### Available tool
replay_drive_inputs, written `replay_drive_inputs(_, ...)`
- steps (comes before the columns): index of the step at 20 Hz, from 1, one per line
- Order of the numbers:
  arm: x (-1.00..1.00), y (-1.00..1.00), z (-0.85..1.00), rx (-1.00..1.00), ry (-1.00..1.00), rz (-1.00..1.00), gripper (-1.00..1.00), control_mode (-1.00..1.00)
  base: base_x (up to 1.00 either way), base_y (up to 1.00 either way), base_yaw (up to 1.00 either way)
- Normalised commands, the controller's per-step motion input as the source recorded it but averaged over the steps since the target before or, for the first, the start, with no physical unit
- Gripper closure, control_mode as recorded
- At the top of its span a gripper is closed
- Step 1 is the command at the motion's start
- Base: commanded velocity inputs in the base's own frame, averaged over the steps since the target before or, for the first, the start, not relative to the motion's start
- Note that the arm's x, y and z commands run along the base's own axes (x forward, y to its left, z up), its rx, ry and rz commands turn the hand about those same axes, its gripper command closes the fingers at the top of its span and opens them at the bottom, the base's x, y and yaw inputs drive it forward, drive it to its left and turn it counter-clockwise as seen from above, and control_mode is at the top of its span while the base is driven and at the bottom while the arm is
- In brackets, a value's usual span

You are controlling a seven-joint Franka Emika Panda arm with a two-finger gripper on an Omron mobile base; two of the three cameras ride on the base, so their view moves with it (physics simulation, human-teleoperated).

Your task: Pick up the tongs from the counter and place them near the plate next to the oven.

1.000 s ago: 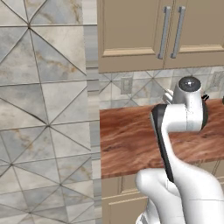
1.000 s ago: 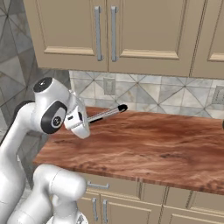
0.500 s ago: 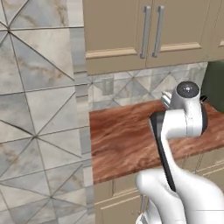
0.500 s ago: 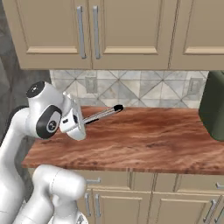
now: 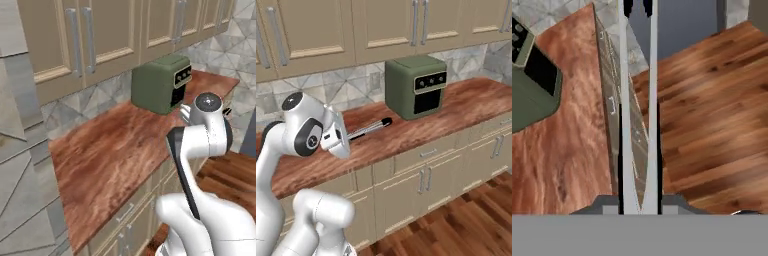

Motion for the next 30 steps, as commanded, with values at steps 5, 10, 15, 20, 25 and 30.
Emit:
replay_drive_inputs(5, 0.00, 0.00, 0.00, 0.00, 0.00, 0.00, 1.00, 1.00, -0.24, 0.00, -0.92)
replay_drive_inputs(10, 0.00, 0.00, 0.00, 0.00, 0.00, 0.00, 1.00, 1.00, -0.13, 0.00, -0.91)
replay_drive_inputs(15, 0.00, 0.00, 0.00, 0.00, 0.00, 0.00, 1.00, 1.00, 0.00, -0.26, -0.84)
replay_drive_inputs(20, 0.00, 0.00, 0.00, 0.00, 0.00, 0.00, 1.00, 1.00, 0.15, -0.62, -0.70)
replay_drive_inputs(25, 0.00, 0.00, 0.00, 0.00, 0.00, 0.00, 1.00, 1.00, 0.40, -0.63, -0.61)
replay_drive_inputs(30, 0.00, 0.00, 0.00, 0.00, 0.00, 0.00, 1.00, 1.00, 0.83, -0.28, -0.50)
